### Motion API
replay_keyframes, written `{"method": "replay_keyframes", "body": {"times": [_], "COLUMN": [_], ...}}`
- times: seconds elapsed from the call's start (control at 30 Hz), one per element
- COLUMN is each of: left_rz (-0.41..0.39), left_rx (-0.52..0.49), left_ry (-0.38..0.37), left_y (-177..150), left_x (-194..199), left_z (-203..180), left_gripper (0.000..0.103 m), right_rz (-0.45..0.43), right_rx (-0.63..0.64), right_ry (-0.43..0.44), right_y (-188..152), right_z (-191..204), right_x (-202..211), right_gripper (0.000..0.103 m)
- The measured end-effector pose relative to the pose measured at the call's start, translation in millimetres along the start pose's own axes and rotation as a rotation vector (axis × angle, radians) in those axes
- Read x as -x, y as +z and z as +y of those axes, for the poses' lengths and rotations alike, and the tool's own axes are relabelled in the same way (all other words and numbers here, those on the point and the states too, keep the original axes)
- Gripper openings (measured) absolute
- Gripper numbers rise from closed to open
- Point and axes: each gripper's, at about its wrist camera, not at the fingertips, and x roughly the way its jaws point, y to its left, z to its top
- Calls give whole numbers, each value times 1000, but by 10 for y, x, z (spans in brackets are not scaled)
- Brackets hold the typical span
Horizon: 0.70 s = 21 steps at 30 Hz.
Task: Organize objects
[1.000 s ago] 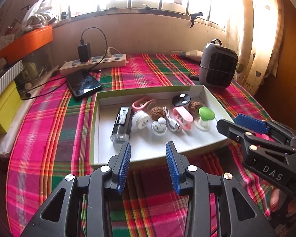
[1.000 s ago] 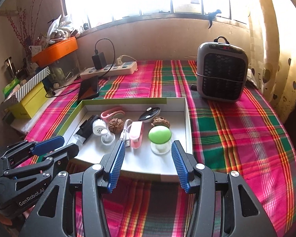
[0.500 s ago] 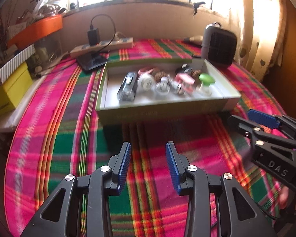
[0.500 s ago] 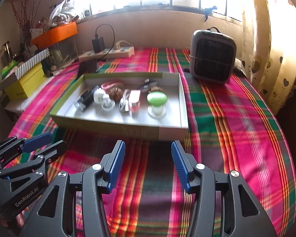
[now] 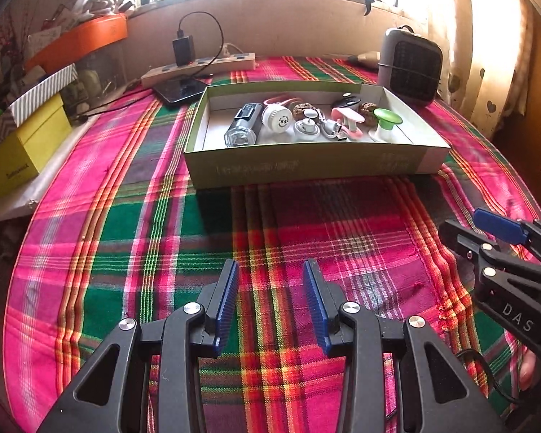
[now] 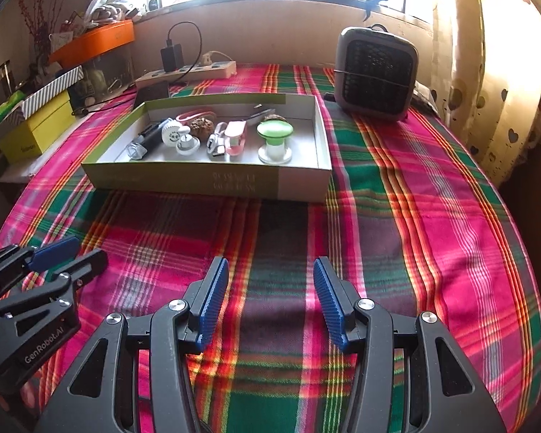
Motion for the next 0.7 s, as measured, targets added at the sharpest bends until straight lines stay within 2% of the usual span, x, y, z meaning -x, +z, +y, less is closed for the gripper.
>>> {"method": "replay_keyframes", "body": {"times": [0.17, 0.4, 0.53, 0.7], "left_rz": [-12, -20, -23, -24], "left_rx": [11, 30, 29, 31], "left_ry": [19, 0, 6, 4], "left_y": [-27, -49, -52, -56], "left_x": [10, 27, 34, 36], "left_z": [-26, -23, -24, -39], "left_gripper": [35, 35, 36, 36], "right_rz": [23, 12, 14, 14], "right_rx": [-13, -29, -44, -44], "right_ry": [-14, -23, -28, -28], "right_y": [-67, -138, -141, -141], "right_z": [-28, -51, -77, -89], "right_x": [-18, 8, 4, 4], "right_gripper": [50, 50, 56, 57]}}
